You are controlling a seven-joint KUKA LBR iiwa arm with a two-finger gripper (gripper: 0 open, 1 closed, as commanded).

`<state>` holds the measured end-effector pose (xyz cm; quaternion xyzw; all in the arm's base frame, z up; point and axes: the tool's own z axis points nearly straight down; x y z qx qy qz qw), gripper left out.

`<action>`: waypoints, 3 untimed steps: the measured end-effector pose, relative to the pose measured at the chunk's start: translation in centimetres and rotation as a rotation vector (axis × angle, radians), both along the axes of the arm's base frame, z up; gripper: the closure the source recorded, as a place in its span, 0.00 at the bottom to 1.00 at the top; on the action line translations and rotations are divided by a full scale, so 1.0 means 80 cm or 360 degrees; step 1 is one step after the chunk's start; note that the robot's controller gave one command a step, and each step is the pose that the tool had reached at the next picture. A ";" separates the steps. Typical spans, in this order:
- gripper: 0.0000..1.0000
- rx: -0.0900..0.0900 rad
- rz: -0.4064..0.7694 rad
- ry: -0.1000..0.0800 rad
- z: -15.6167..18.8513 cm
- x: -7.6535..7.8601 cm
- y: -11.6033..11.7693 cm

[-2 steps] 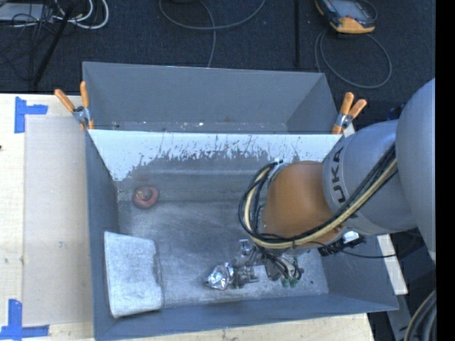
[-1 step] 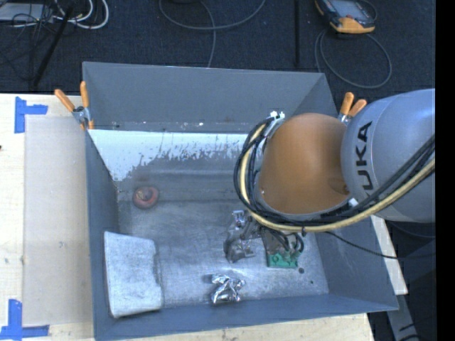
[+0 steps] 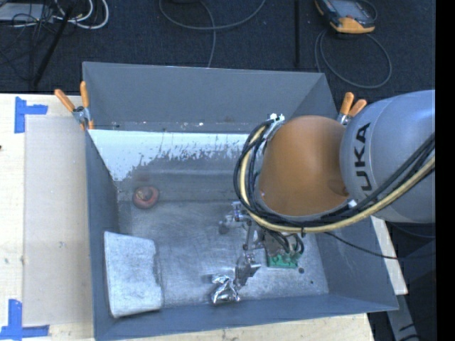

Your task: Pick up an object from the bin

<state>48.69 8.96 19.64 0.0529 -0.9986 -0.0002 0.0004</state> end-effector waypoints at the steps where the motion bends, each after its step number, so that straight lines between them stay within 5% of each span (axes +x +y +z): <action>1: 0.00 0.0003 -0.0158 -0.0006 -0.158 0.005 -0.031; 2: 1.00 0.0001 -0.0159 0.0006 -0.156 0.003 -0.031; 3: 1.00 -0.0004 0.0290 -0.0007 -0.156 0.006 -0.003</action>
Offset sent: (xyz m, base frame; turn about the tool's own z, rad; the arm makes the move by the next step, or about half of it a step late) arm 0.0024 -0.0259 -0.1264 0.0993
